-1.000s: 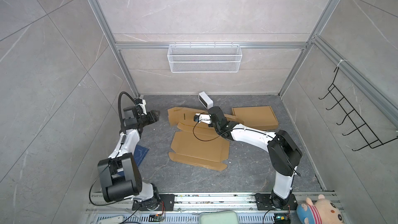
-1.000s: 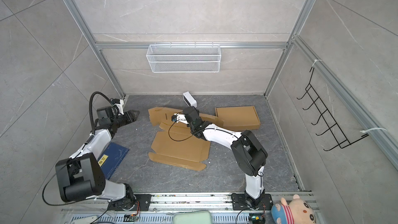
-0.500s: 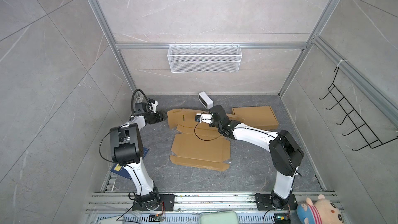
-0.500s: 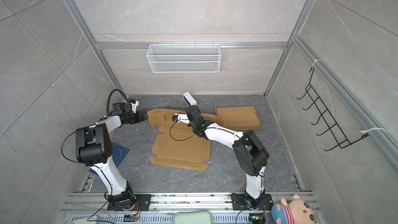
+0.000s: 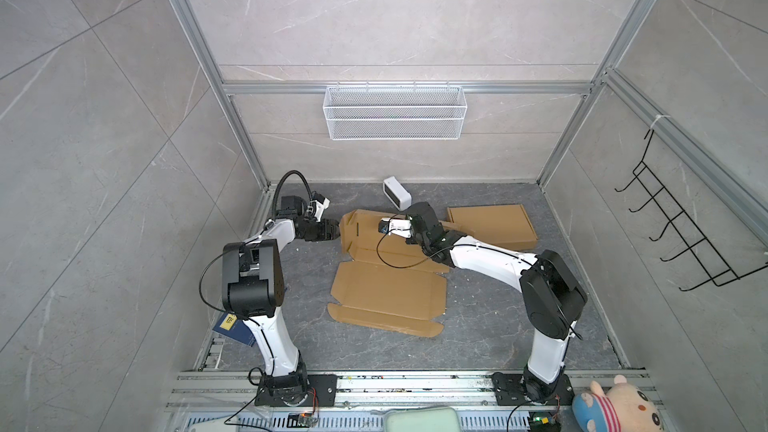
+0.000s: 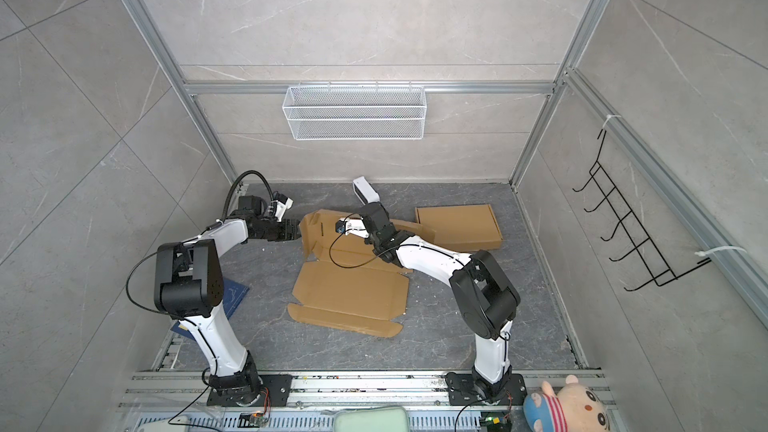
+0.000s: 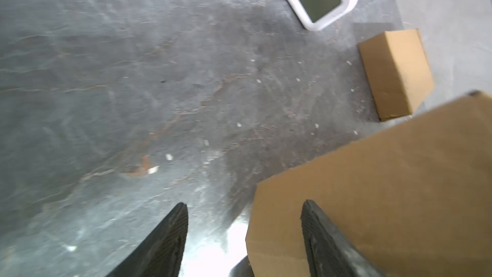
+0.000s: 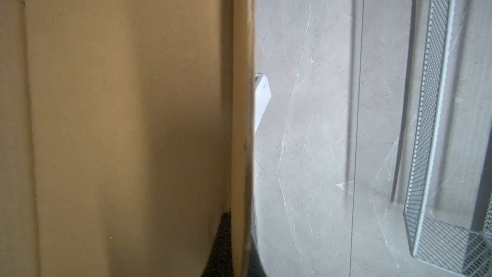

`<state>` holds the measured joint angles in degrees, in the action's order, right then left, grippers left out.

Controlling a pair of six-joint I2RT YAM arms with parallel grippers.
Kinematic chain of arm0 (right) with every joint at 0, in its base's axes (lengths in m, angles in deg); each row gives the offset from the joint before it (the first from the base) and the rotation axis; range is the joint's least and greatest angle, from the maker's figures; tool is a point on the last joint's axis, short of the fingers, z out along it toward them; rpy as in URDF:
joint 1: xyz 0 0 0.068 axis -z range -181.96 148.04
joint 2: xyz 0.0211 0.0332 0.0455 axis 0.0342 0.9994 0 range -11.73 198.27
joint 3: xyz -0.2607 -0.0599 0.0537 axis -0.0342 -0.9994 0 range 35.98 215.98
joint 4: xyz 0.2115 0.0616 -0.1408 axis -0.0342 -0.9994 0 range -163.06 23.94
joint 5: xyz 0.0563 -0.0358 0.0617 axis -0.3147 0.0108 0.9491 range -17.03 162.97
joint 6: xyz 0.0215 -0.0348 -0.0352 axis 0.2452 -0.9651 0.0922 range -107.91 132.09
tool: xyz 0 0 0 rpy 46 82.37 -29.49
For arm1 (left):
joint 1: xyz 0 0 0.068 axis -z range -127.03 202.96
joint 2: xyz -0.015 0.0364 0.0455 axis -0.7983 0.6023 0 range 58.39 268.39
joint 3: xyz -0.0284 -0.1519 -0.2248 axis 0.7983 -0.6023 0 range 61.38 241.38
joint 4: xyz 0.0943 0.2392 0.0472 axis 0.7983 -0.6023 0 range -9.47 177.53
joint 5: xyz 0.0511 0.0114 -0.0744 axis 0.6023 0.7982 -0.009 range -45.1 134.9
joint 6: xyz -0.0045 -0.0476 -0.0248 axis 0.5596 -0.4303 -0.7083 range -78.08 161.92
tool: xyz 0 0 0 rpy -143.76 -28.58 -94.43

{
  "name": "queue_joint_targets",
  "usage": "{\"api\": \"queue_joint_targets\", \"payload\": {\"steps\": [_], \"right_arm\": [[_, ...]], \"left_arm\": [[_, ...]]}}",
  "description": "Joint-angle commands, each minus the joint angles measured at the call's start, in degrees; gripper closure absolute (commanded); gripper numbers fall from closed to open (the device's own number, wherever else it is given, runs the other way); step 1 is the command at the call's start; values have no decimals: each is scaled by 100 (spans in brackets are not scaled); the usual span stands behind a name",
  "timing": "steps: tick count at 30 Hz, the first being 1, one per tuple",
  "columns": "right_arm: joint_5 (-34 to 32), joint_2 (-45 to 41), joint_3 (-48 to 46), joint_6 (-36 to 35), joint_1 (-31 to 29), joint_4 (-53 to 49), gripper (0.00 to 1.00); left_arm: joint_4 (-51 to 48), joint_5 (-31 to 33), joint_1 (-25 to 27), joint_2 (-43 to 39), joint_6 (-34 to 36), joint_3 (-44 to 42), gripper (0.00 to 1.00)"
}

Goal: Fold the paper box

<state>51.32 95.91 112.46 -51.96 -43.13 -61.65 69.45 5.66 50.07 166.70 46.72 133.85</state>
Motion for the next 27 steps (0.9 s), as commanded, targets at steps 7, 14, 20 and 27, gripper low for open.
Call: {"api": "queue_joint_targets", "payload": {"steps": [7,14,20,27], "right_arm": [[-102,-288,-193,117,-31,-36,100],[-358,-311,-582,-38,-139,604,100],[-884,-154,-1262,-988,-315,2238,100],[-966,-116,-1512,-1410,-385,3014,100]], "left_arm": [[-124,-276,159,-721,21,-310,29],[302,-268,271,-904,-411,-741,29],[384,-229,298,-1033,-551,-987,28],[592,-293,399,-952,-660,-1059,28]]}}
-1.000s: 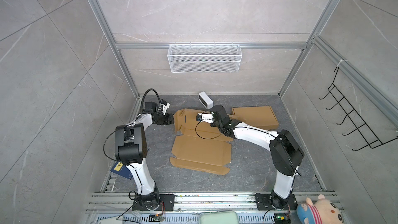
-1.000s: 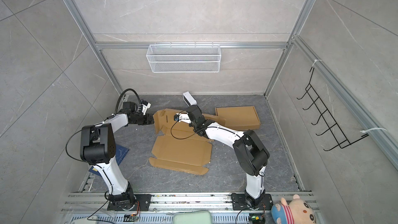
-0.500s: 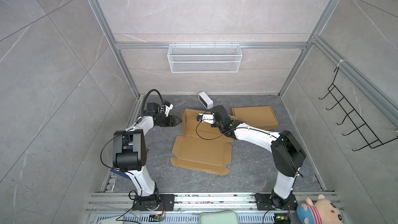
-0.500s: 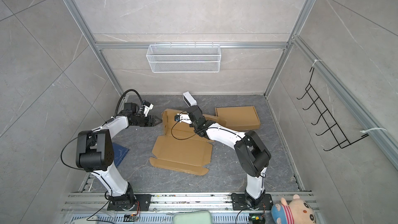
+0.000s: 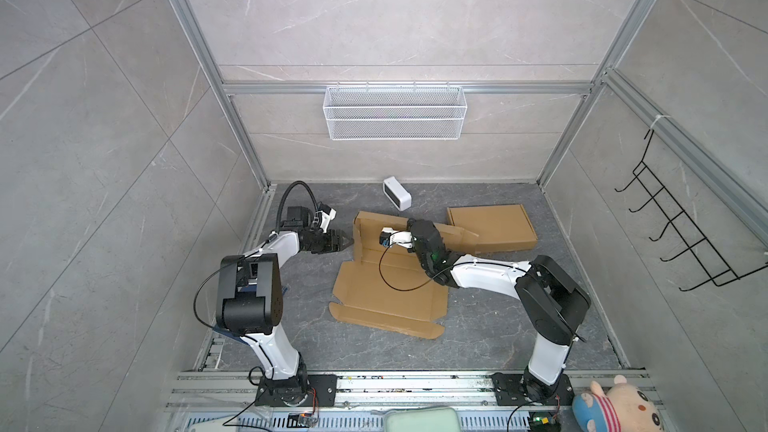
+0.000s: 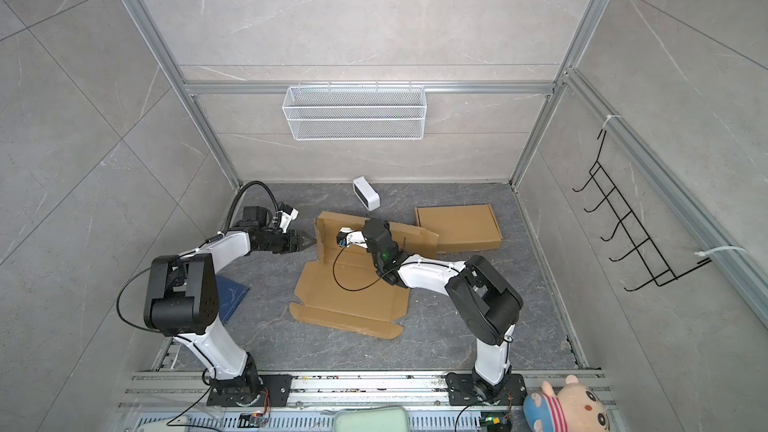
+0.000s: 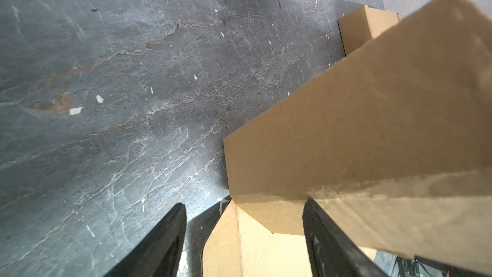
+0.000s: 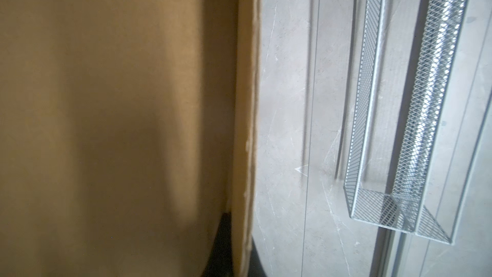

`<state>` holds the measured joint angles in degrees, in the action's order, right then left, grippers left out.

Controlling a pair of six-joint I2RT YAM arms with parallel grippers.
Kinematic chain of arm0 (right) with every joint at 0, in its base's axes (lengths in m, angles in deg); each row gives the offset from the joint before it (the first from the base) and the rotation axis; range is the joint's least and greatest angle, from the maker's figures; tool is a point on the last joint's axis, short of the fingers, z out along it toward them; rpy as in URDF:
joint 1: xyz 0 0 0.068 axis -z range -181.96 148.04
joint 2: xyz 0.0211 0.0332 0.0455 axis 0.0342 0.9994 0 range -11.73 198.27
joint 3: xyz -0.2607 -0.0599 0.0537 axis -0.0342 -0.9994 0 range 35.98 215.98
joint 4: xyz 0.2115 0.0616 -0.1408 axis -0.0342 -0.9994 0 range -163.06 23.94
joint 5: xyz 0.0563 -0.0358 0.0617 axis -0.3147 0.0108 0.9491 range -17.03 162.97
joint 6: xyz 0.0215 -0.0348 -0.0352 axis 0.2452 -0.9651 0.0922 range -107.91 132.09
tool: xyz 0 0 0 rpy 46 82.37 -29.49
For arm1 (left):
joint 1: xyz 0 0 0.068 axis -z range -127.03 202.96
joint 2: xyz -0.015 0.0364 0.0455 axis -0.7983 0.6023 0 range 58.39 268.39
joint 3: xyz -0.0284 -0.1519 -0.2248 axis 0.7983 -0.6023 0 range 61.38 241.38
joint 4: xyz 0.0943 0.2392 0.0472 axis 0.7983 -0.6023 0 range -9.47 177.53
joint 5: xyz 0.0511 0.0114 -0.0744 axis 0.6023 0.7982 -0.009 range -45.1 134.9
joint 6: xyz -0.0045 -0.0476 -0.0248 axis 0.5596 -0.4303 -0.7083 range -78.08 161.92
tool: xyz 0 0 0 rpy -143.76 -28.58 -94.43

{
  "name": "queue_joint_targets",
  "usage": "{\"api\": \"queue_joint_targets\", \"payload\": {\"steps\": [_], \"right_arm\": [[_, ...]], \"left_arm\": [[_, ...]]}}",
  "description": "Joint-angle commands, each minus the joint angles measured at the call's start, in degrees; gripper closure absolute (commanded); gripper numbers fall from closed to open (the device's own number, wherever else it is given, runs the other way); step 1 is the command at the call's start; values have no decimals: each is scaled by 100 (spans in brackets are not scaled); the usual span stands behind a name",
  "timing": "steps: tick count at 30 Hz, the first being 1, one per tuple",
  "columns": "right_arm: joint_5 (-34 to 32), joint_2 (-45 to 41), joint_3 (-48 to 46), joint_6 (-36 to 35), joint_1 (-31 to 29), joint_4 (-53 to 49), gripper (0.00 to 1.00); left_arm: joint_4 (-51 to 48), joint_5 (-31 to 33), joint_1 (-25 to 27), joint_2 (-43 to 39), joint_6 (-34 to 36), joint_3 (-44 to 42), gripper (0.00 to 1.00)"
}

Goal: Fold the paper box

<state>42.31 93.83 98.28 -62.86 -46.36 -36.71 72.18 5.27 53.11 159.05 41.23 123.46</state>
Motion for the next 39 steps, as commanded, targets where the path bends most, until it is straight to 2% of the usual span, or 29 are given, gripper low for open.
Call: {"api": "queue_joint_targets", "payload": {"steps": [1,10,15,22,28,39], "right_arm": [[-62,99,-88,-341,-76,520,100],[33,84,-133,-326,-109,363,100],[68,94,-131,-300,-119,252,100],[128,90,-81,-239,-162,99,100],[-27,142,-114,-299,-218,289,100],[-107,228,-131,-248,-339,404,100]], "left_arm": [[368,-262,139,-167,-112,-23,28],[997,-73,372,-74,-83,-86,27],[1474,306,381,-94,-187,-127,28],[2426,851,690,-294,-195,-556,34],[2932,1491,757,-407,-460,-894,44],[3092,1786,888,-355,-561,-1019,52]]}}
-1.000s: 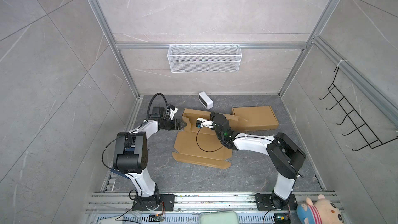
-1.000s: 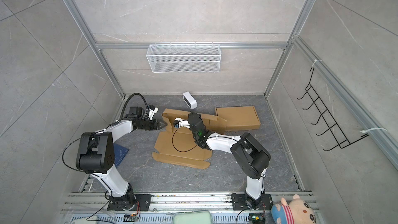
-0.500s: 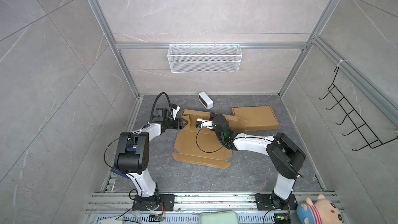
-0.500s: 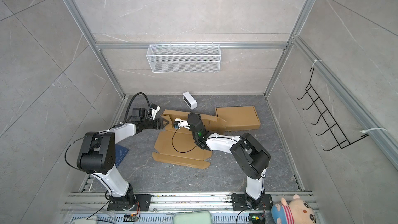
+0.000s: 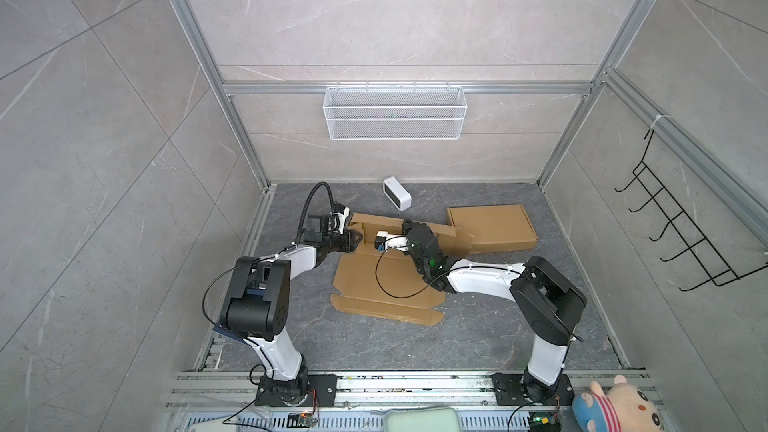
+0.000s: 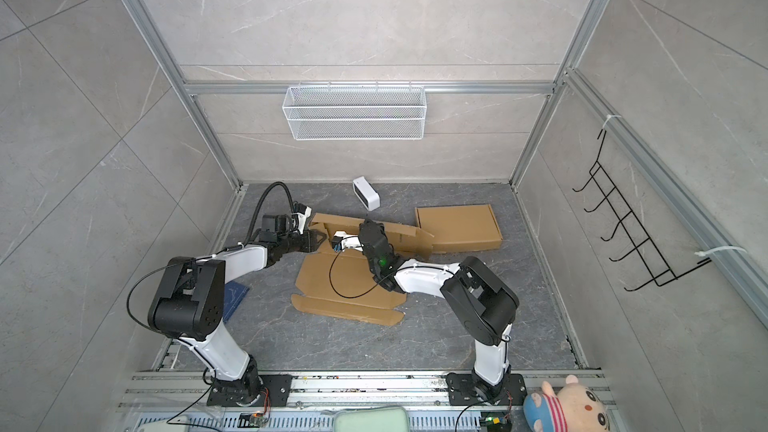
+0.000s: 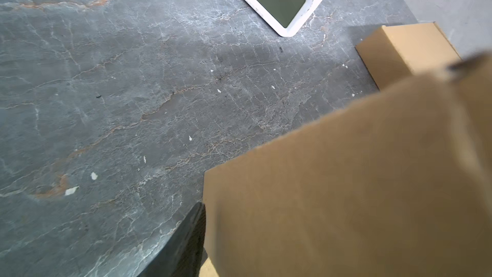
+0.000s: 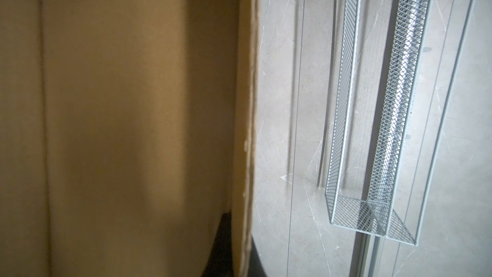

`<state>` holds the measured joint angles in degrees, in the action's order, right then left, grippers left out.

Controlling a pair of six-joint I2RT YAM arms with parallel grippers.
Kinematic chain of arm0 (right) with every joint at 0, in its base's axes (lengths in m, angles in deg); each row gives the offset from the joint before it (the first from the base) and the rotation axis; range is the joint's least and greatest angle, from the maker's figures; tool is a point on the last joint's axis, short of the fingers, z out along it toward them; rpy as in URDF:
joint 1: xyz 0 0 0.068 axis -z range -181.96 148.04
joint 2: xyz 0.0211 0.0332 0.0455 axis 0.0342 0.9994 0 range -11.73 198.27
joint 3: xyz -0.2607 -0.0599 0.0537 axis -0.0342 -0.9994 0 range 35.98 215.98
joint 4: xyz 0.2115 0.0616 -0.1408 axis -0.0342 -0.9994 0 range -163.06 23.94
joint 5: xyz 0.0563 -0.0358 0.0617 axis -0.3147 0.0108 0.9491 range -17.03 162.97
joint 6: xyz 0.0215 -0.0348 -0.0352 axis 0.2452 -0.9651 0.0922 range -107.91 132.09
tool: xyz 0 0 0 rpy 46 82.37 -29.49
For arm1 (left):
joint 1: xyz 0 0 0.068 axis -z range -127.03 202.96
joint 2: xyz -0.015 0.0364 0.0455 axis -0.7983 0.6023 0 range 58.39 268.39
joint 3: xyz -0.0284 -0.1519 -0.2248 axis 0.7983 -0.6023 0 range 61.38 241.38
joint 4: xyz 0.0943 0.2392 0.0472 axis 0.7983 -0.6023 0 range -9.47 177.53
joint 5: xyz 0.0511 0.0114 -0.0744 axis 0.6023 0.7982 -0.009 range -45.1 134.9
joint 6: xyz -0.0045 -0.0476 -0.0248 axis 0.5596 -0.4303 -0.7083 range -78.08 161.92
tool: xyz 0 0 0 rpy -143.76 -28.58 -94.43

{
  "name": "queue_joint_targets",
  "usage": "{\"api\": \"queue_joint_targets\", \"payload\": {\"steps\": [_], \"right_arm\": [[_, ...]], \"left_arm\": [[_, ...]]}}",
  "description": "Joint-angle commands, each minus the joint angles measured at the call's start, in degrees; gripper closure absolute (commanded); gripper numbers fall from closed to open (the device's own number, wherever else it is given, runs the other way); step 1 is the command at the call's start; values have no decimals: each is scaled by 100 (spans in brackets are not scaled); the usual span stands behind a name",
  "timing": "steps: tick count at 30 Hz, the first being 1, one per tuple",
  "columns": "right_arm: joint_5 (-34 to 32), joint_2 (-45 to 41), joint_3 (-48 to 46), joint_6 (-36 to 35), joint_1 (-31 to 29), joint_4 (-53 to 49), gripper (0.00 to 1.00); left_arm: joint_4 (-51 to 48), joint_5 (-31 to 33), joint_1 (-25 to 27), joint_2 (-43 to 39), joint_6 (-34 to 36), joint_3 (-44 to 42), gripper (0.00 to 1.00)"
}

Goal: Fold the paper box

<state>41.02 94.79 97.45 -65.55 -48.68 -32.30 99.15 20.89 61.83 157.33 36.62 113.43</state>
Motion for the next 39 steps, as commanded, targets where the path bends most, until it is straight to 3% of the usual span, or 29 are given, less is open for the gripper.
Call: {"api": "queue_joint_targets", "payload": {"steps": [1,7,17,23,29,35,39], "right_arm": [[9,141,-47,22,-116,-36,100],[-145,157,-95,13,-241,113,100],[-462,527,-363,-477,-376,989,100],[-473,515,-166,-488,-376,961,78],[-355,539,264,-520,-423,749,73],[-276,778,551,-731,-548,855,73],[-244,934,646,-789,-601,908,83]], "left_arm": [[425,323,30,-192,-128,-33,54],[805,1025,193,-260,-474,-253,66],[1049,989,274,-337,-445,-426,62],[1045,767,281,-374,-261,-465,65],[1043,586,275,-361,-174,-464,71],[940,495,283,-318,-134,-387,74],[911,473,290,-302,-120,-361,74]]}}
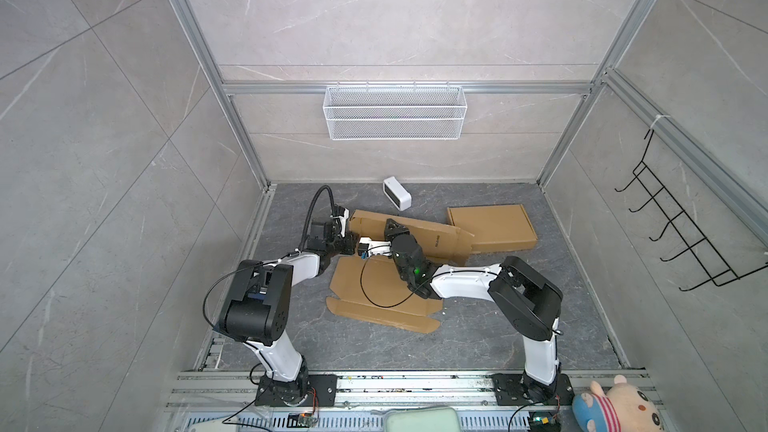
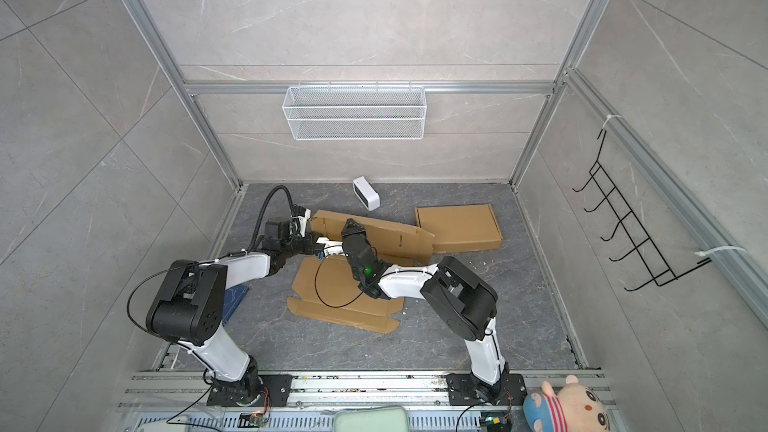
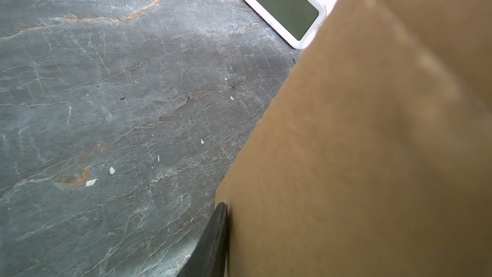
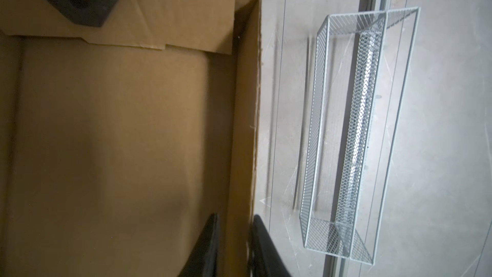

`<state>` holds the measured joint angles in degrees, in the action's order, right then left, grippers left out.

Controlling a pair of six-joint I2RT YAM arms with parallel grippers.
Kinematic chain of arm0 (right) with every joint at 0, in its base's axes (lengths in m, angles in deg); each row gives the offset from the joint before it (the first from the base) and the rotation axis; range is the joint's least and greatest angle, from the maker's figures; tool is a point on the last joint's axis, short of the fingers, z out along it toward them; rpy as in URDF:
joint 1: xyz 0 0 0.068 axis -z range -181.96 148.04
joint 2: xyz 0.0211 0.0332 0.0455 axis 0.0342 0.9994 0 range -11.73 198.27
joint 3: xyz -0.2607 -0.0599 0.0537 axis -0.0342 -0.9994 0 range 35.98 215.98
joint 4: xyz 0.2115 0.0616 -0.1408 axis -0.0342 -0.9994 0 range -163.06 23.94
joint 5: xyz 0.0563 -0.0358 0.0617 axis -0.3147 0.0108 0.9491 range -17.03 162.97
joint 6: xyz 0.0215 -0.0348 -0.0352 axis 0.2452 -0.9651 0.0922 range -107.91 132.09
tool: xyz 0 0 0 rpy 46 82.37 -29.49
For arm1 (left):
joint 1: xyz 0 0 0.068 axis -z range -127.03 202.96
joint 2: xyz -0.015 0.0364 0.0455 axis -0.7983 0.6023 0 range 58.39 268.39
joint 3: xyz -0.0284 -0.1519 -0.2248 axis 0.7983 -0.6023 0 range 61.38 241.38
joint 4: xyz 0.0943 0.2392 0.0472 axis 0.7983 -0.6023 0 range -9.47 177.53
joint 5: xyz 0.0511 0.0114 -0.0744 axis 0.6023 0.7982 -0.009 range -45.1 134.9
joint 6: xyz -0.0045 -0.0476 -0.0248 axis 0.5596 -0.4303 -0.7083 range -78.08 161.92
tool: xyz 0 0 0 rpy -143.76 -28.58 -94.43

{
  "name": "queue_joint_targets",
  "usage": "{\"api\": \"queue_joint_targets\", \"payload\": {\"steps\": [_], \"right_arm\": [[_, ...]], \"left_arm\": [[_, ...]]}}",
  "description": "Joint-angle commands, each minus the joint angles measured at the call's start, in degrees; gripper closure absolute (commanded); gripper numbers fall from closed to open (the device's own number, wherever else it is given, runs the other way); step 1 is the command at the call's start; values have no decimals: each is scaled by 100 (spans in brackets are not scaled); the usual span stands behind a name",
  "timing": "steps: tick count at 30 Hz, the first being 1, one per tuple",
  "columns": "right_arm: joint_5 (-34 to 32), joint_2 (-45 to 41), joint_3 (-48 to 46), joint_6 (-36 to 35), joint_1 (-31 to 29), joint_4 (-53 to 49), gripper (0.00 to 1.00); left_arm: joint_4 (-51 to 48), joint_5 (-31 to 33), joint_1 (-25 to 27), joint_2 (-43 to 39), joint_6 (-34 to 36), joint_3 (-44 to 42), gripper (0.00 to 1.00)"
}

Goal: Fold the paper box

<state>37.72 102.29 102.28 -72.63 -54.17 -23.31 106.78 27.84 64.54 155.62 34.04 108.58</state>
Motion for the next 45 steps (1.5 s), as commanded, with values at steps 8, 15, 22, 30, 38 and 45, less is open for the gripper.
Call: {"api": "queue_joint_targets", "payload": {"steps": [8,15,22,30,38,45], "right_arm": [[76,303,-165,-242,-98,276,100],[44,369,-282,-263,-142,438,100],[9,367,-242,-263,-229,464,100],[-17,358,-213,-207,-255,408,100],[-32,360,-139,-119,-280,319,100],[-65,160,-10,283,-247,215,81]], "left_arm": [[53,-204,3,-213,213,125,65],[93,177,-11,-445,351,141,60],[708,1080,431,-263,102,83,63],[1153,2548,674,-249,135,-231,87],[1179,2951,871,-76,220,-150,100],[1374,2779,882,-176,366,-307,100]]}}
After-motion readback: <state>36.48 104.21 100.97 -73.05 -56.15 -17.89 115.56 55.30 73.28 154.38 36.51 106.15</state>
